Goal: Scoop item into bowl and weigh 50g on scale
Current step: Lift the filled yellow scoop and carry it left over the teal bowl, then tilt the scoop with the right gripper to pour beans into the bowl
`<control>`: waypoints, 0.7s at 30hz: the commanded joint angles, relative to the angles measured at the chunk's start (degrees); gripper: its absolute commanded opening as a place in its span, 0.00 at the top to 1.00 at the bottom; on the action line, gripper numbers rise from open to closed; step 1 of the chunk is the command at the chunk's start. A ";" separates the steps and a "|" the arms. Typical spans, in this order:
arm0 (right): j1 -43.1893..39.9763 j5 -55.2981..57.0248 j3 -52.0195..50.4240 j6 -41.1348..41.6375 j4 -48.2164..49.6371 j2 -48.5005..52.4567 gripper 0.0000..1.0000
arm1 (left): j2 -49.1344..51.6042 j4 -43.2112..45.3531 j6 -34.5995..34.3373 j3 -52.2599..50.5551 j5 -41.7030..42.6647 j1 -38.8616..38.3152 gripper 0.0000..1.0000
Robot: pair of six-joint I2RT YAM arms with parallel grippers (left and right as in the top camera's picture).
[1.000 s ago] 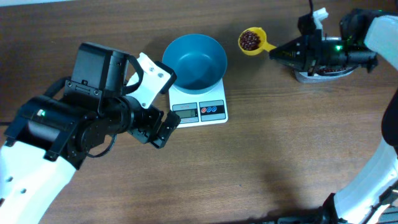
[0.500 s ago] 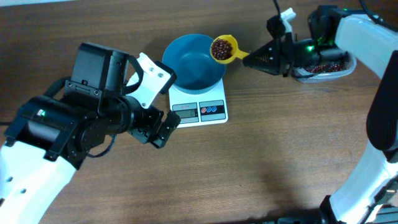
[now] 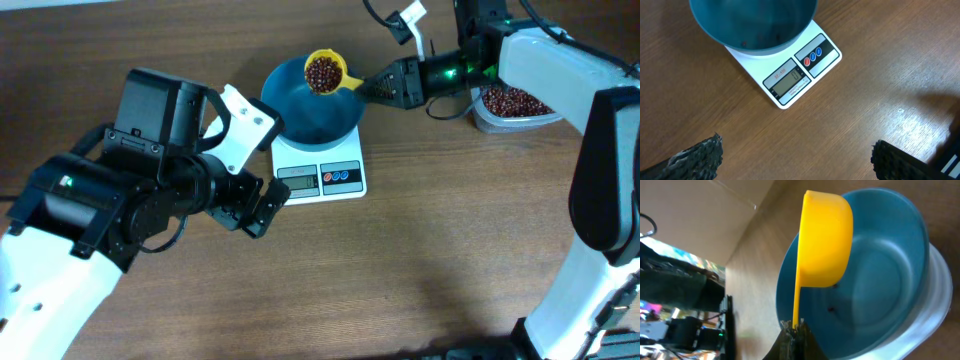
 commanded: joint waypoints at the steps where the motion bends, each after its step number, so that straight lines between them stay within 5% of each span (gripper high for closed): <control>1: 0.48 1.31 0.31 -0.96 3.80 0.76 0.96 | 0.13 0.04 0.92 0.94 0.63 0.11 0.01; 21: 5.38 18.25 0.31 -5.29 -1.09 -6.62 0.96 | 0.13 0.04 0.92 0.94 0.63 0.11 0.01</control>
